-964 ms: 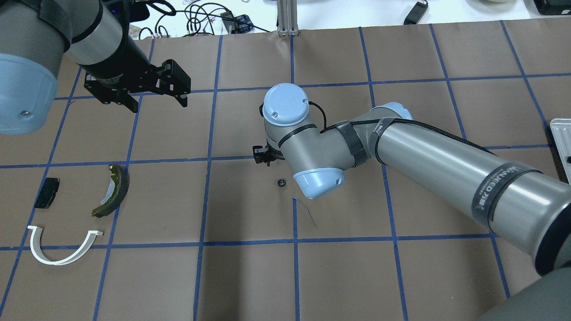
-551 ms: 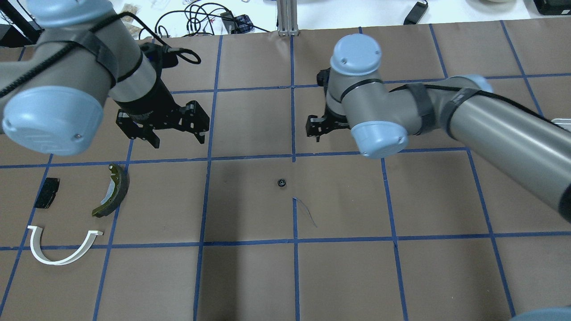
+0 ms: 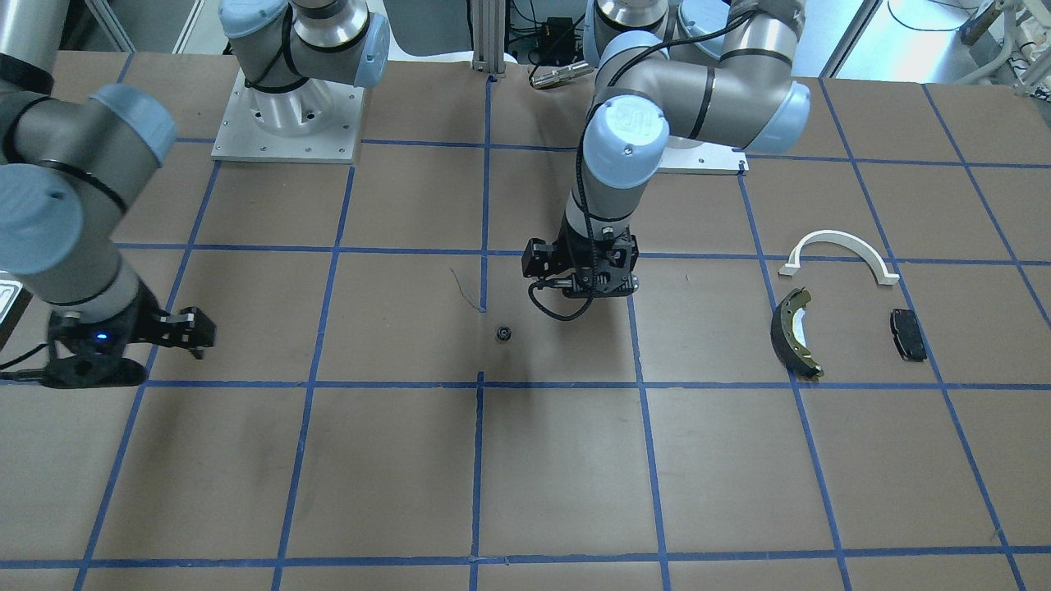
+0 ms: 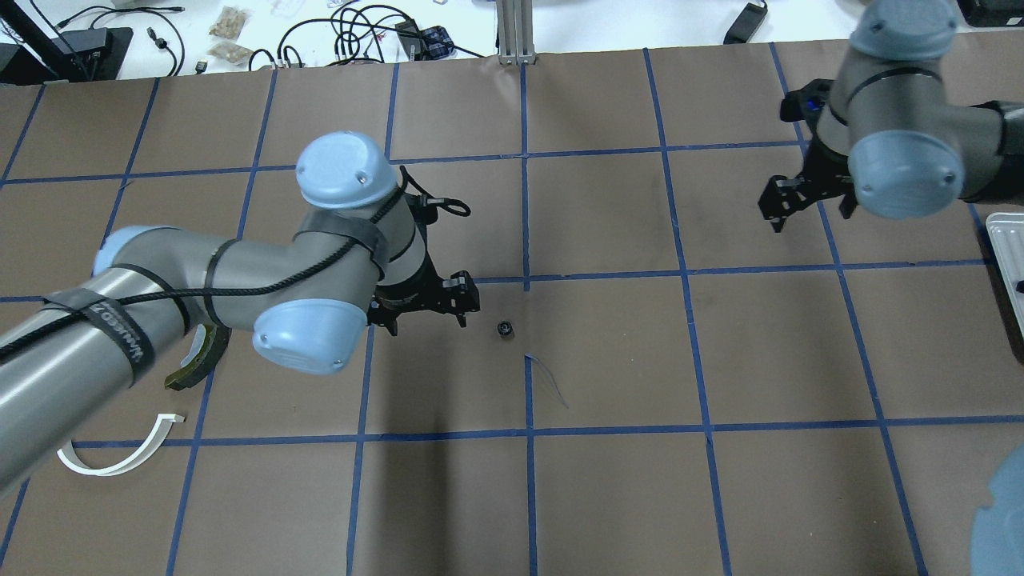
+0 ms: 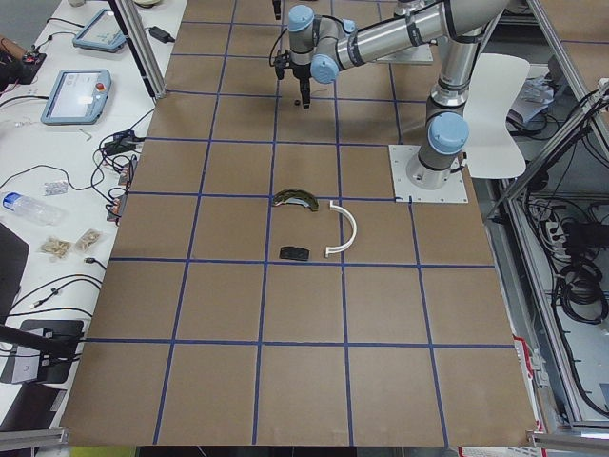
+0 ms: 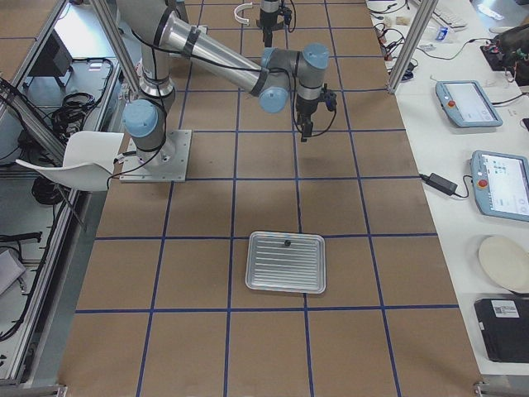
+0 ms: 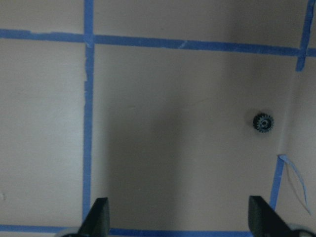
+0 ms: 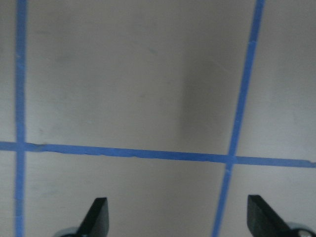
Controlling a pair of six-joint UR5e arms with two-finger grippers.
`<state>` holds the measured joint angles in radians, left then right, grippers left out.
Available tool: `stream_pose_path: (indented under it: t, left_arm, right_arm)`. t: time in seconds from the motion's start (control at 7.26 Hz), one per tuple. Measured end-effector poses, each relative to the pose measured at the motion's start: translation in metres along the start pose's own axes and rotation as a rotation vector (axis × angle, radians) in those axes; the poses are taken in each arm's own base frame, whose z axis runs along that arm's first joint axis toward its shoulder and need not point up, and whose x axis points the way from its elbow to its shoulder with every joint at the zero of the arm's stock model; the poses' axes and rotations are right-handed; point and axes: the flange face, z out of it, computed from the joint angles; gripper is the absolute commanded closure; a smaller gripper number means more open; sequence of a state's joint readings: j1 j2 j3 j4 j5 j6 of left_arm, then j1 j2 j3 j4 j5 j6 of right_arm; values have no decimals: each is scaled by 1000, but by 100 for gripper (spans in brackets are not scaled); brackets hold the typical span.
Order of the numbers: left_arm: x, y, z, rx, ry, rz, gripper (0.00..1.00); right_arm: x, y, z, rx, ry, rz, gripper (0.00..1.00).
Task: Place bearing gear from tray to pile
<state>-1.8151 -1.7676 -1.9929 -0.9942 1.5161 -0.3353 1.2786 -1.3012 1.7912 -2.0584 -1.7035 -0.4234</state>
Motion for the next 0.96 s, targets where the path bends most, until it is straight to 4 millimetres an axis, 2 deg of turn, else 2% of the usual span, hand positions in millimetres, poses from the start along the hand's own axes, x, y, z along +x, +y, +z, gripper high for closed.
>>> stream_pose_path:
  t: [0.14, 0.28, 0.41, 0.55, 0.69, 0.96]
  left_arm:
    - [18, 0, 23, 18, 6, -10, 0]
    - [32, -2, 40, 26, 8, -5, 0]
    - [43, -7, 50, 31, 9, -1, 0]
    - [53, -11, 55, 35, 10, 6, 0]
    - [61, -12, 60, 36, 9, 16, 0]
    - [69, -15, 69, 51, 16, 21, 0]
  right_arm:
    - [67, 18, 9, -13, -2, -37, 7]
    - [122, 37, 18, -12, -1, -78, 8]
    - [173, 59, 28, 3, -3, -120, 9]
    - [215, 75, 48, 25, -13, -173, 16]
    - [244, 82, 73, 43, -13, -237, 16]
    - [280, 80, 110, 62, -2, -367, 16]
